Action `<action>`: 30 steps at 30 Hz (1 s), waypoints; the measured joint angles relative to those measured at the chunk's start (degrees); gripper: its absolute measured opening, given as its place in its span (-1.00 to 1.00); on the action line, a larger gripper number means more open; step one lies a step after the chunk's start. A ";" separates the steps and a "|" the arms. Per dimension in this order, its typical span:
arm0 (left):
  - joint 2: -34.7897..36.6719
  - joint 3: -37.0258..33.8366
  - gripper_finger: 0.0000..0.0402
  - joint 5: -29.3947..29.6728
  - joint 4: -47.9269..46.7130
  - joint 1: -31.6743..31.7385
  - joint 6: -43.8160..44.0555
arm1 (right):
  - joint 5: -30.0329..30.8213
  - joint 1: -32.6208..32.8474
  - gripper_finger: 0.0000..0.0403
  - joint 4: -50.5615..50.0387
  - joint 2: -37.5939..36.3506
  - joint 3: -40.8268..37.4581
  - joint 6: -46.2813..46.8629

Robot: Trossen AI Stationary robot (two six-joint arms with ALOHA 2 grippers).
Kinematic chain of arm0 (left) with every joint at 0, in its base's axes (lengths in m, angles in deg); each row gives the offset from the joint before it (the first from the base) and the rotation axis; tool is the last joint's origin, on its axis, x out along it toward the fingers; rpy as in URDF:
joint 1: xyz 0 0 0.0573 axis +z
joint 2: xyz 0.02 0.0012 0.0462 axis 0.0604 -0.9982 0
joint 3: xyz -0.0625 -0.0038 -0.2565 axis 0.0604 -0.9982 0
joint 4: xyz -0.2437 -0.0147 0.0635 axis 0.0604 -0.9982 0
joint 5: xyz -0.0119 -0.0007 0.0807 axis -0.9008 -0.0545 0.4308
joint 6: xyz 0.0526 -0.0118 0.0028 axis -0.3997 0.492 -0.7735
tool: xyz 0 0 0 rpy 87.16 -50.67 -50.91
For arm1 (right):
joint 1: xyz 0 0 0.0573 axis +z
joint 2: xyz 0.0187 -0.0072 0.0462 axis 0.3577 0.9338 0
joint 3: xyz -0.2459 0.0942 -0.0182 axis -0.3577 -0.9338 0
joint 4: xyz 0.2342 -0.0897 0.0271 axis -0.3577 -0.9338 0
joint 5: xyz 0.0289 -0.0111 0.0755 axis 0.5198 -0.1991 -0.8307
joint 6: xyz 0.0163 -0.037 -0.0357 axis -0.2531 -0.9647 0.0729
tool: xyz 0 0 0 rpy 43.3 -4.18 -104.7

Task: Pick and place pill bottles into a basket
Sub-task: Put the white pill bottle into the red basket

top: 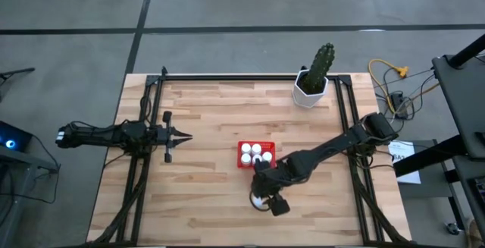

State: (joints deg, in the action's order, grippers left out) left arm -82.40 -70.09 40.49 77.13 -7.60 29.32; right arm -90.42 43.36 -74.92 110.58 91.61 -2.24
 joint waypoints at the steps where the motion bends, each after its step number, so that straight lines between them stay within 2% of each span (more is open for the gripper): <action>1: 0.00 0.00 -0.93 0.00 0.00 0.01 0.00 | 0.02 -0.02 0.25 0.00 0.02 -0.03 -0.04; 30: -0.09 -0.02 -0.93 0.00 0.01 0.01 1.34 | 0.52 -0.05 0.25 5.99 0.11 -3.61 -1.07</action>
State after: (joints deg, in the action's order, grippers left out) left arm -82.49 -70.11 40.49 77.14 -7.60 30.66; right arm -89.90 43.31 -68.93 110.69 88.00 -3.31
